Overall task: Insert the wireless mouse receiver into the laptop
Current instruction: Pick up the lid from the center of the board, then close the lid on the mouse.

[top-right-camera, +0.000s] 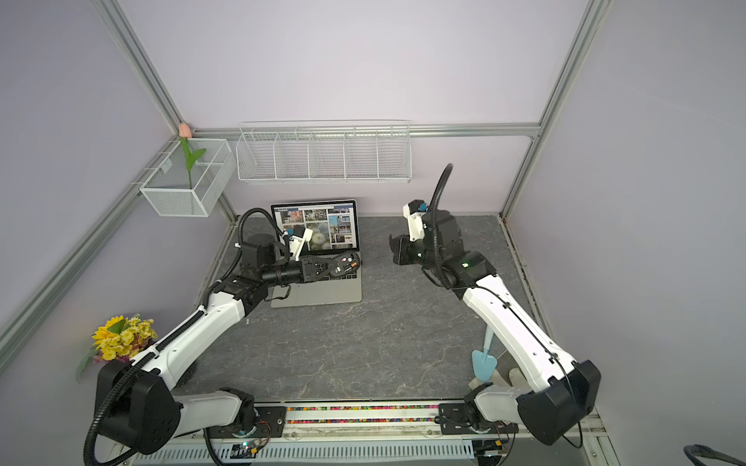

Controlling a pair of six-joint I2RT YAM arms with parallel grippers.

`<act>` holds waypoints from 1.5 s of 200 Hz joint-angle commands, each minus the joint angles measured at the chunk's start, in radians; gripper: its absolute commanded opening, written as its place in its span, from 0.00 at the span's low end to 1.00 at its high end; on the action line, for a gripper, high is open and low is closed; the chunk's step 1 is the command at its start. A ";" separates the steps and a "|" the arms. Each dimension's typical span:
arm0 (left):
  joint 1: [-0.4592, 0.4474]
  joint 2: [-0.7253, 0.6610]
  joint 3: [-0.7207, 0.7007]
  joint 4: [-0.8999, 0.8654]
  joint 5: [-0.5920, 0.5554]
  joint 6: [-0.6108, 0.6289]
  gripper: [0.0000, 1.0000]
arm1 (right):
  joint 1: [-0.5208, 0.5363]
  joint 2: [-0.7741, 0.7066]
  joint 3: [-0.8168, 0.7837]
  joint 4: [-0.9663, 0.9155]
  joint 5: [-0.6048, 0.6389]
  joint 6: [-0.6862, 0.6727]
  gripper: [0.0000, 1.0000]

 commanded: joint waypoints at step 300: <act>0.024 0.063 0.160 0.478 0.458 -0.547 0.00 | -0.140 0.127 0.003 0.426 -0.792 0.510 0.07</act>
